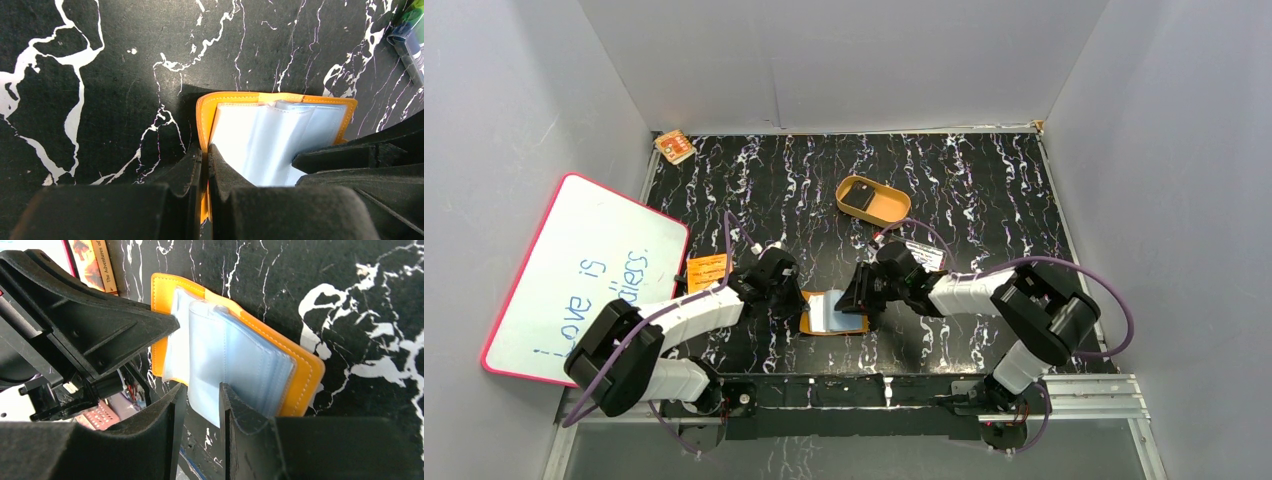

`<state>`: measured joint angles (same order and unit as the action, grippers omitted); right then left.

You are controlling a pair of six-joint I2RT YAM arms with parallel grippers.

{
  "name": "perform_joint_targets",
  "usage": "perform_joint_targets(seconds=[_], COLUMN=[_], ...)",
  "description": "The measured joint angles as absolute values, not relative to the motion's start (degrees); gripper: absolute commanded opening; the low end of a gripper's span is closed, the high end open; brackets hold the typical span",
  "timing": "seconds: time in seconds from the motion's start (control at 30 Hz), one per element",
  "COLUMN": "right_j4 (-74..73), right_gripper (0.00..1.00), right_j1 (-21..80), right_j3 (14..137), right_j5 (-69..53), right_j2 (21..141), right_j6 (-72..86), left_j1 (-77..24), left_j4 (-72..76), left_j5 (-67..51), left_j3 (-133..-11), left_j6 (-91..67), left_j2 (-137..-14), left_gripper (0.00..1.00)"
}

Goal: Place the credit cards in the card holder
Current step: Open the card holder at the center of the board.

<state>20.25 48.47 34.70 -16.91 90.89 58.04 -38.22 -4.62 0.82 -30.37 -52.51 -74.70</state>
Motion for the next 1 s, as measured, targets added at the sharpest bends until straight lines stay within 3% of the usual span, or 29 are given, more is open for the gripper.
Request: perform_joint_targets(seconds=[0.93,1.0], right_j4=[23.7,23.7], right_gripper=[0.41,0.41], right_j1=[50.3,50.3], right_j3=[42.5,42.5], right_j5=[-22.3,-22.2], right_j2=[99.9,99.9], right_j6=[57.1,56.8], left_j1=[-38.2,-38.2], left_j4=[-3.2,-3.5], left_j5=[0.4,0.5], left_j3=[-30.4,-30.5], left_j6=[-52.5,-52.5], left_j2=[-75.5,-75.5], left_gripper=[0.00,0.05])
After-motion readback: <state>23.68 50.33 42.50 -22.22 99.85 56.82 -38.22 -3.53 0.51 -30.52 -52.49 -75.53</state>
